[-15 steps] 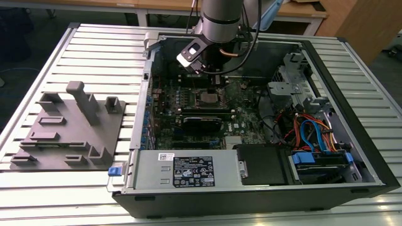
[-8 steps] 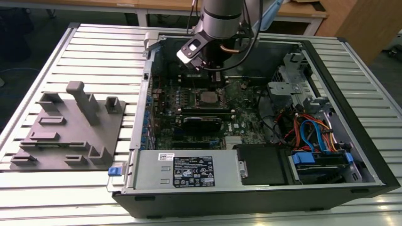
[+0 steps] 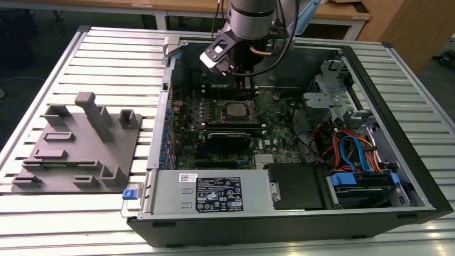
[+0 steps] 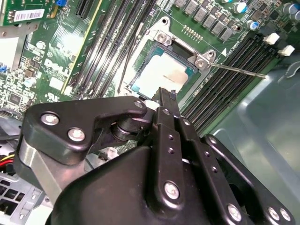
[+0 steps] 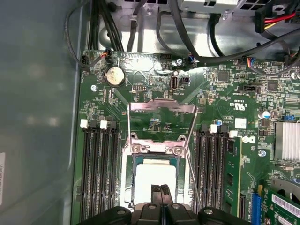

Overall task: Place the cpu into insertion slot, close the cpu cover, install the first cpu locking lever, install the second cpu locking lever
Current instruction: 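Close the cpu cover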

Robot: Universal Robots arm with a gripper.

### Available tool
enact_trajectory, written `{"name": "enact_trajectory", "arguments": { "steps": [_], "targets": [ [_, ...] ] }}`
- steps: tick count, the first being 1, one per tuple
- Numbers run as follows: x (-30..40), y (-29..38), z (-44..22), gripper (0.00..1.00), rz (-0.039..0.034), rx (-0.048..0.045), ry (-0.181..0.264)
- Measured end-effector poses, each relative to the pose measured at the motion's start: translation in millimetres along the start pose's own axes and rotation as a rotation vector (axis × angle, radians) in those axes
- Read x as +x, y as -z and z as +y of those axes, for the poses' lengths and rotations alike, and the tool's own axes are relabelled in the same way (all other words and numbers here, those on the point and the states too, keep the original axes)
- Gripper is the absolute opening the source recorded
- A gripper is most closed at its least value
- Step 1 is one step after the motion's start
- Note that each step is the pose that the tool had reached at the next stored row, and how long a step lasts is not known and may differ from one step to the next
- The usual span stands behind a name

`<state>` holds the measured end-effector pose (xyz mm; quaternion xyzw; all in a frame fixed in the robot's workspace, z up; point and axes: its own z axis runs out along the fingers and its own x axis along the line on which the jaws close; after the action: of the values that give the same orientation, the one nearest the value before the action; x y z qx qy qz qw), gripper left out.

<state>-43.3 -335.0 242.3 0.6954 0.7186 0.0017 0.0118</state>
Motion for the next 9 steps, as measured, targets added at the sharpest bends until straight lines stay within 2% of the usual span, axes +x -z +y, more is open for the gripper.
{"name": "enact_trajectory", "arguments": {
  "steps": [9],
  "targets": [
    [-0.1,8.7,0.2,0.10,0.0000,0.0000,0.000]
  ]
}}
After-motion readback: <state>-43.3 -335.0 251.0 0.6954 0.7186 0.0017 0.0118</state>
